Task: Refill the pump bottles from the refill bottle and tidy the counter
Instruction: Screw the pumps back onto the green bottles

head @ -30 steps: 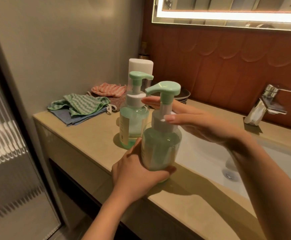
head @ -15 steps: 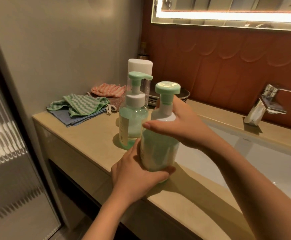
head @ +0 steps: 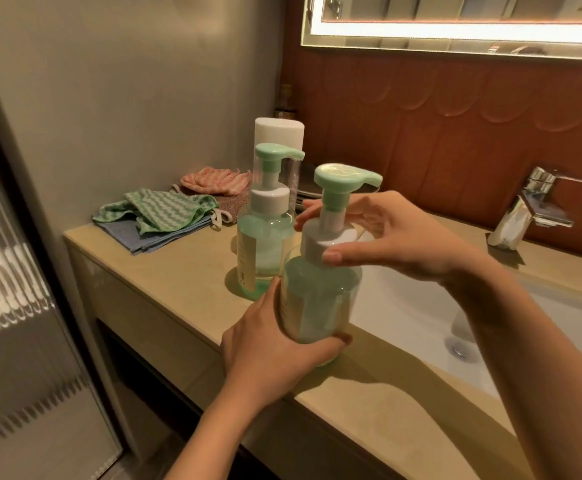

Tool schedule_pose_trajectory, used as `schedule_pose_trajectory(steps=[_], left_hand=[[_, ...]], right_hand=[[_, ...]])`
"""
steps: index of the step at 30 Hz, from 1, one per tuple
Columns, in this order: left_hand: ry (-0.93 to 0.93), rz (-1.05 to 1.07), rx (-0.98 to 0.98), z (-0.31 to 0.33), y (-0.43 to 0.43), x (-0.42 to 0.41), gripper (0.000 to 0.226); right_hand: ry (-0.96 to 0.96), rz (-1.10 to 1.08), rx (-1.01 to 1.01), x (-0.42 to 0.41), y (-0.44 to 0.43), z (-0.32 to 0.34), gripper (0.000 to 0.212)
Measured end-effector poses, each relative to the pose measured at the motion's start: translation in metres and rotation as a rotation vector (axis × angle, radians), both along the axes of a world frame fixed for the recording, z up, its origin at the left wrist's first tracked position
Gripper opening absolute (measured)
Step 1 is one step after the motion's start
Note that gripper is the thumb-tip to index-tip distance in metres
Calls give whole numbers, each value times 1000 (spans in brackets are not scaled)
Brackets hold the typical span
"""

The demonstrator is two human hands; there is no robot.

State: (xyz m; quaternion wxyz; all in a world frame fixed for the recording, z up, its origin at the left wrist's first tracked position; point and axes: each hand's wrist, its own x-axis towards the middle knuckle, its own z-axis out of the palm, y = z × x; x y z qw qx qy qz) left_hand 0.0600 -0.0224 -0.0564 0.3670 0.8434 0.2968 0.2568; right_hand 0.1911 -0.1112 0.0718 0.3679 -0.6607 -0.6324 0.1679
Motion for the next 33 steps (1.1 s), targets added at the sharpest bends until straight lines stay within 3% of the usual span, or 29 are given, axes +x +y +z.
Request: schedule_pose_trajectory(steps=[6, 9, 11, 13, 16, 19, 23, 25, 33], left_hand=[[-17, 6, -43, -1, 0, 0, 103], [-27, 8, -48, -1, 0, 0, 98], [-7, -7, -14, 1, 0, 0, 98], [13, -16, 18, 1, 0, 0, 100], [4, -1, -2, 0, 1, 0, 104], [1, 12, -24, -2, 0, 1, 106], [-12, -4, -32, -1, 0, 0, 102], [-17, -14, -35, 0, -1, 0, 101], [-28, -13, -45, 0, 1, -1, 103]], right_hand=[[-331, -316, 189, -22, 9, -4, 52], [-417, -257, 220, -25, 17, -14, 40], [-313, -162, 144, -22, 15, -13, 40], [-75, -5, 24, -15, 8, -9, 56], [186, 172, -126, -5, -3, -3, 59], [154, 164, -169, 0, -5, 1, 52], [-24, 46, -15, 0, -1, 2, 43], [-25, 46, 13, -1, 1, 2, 42], [-1, 37, 77, 0, 5, -6, 57]])
